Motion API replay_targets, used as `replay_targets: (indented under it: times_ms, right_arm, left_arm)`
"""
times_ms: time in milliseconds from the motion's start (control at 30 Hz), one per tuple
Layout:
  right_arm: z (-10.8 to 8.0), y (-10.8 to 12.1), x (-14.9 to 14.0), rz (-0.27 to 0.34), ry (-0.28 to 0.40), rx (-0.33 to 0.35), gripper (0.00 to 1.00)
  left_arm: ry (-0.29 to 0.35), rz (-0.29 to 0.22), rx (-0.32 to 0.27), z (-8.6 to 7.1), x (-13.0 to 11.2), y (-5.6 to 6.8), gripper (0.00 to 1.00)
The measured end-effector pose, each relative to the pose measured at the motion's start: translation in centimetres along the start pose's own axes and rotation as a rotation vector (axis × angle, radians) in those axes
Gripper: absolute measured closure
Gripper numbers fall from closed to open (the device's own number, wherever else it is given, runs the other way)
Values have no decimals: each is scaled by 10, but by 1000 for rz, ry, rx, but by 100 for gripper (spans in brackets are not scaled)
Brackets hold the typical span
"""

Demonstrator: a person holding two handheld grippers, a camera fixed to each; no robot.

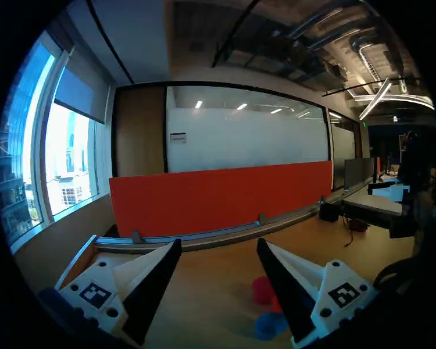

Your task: Pour water

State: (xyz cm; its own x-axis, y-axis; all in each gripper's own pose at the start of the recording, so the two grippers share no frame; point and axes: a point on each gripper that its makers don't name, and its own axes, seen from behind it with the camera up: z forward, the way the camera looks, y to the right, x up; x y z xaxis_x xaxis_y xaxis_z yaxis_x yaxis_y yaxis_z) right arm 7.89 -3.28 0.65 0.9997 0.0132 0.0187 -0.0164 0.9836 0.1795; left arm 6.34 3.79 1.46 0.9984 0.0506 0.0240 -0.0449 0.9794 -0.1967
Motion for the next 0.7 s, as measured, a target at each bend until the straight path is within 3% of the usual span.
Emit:
replay_targets:
  times_ms: [267, 567, 700]
  right_arm:
    - [-2, -31, 7, -38, 11, 131, 0]
    - [-11, -75, 21, -88, 28, 300, 0]
    - [-10, -81, 23, -102, 26, 321, 0]
  left_arm:
    - [-8, 29, -87, 1, -1, 16, 4]
    - [-9, 16, -179, 4, 1, 33, 4]
    - [-12, 24, -213, 4, 0, 40, 4]
